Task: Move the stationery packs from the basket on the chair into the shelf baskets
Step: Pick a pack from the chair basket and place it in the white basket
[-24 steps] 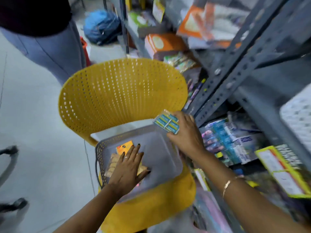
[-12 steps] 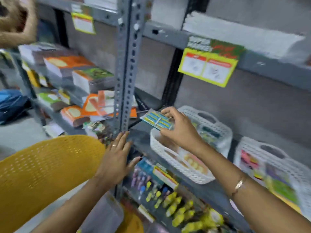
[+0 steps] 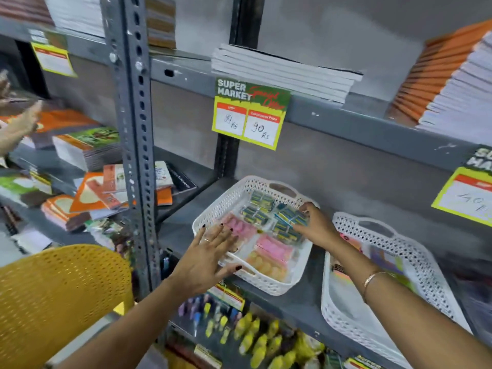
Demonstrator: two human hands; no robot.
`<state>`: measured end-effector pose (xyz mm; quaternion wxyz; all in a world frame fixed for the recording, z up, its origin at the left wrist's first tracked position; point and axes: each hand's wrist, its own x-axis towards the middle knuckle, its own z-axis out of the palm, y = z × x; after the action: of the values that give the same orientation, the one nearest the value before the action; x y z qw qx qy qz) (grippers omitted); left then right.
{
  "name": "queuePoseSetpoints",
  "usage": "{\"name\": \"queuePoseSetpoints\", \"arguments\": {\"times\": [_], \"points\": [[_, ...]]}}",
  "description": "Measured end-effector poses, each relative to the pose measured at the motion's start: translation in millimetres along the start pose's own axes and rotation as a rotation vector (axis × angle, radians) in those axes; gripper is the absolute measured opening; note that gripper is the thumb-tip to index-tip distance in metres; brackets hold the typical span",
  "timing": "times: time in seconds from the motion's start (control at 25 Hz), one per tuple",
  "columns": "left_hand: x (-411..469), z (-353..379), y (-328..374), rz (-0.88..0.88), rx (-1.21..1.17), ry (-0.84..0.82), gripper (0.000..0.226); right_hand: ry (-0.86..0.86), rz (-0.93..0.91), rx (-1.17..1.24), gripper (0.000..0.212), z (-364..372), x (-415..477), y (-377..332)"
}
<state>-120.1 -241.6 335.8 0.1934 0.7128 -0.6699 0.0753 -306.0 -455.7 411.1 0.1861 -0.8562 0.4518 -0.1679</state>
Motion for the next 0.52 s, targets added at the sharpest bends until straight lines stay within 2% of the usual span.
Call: {"name": "queuePoseSetpoints", "arguments": {"times": [0.2,0.52], "points": [[1,1,-1,0.006,-0.047,-0.010,0.077,-0.087,0.026,-0.083,0.051,21,19,3],[0,3,-4,-0.026,0.015,-0.054,0.074,-0.140,-0.028,-0.058,0.045,70,60,-40]]}}
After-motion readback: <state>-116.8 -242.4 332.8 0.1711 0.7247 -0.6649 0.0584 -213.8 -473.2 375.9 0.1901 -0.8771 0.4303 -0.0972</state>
